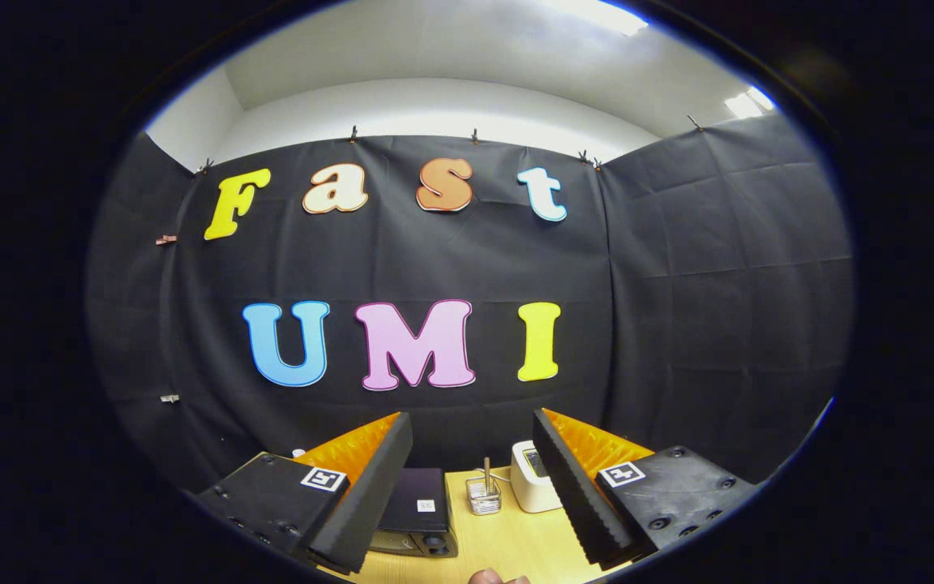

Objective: Open the toaster oven, put the food inside, and close the toaster oven door.

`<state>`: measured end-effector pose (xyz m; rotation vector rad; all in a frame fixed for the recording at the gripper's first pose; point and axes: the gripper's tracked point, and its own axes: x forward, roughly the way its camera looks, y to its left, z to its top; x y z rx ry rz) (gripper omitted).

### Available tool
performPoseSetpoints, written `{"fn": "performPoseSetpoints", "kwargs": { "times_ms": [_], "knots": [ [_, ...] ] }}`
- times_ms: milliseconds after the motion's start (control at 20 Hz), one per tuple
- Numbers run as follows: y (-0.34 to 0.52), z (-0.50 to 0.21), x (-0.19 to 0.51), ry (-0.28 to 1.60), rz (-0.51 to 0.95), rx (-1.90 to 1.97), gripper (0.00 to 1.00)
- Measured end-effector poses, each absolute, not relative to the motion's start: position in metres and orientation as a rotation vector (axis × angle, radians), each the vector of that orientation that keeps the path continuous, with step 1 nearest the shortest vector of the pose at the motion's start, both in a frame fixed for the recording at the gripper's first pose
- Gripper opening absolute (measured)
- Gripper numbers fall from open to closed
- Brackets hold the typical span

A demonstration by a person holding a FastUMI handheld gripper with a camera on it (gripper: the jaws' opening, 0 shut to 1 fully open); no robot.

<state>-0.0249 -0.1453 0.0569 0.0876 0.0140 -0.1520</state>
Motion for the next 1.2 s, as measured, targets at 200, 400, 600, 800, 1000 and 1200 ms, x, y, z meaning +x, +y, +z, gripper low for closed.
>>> {"fn": "performPoseSetpoints", "kwargs": {
  "times_ms": [200,400,600,800,1000,1200],
  "knots": [
    [-0.1495,0.0542,-0.0238,0.026,-0.152,0.102,0.97],
    [-0.1531,0.0534,-0.0237,0.029,-0.153,0.101,0.97],
    [-0.1545,0.0554,-0.0248,0.027,-0.154,0.094,0.97],
    [-0.1526,0.0542,-0.0268,0.031,-0.150,0.089,0.97],
    [-0.1491,0.0552,-0.0276,0.028,-0.144,0.087,0.97],
    [-0.1466,0.0554,-0.0285,0.032,-0.142,0.081,0.97]
  ]
}}
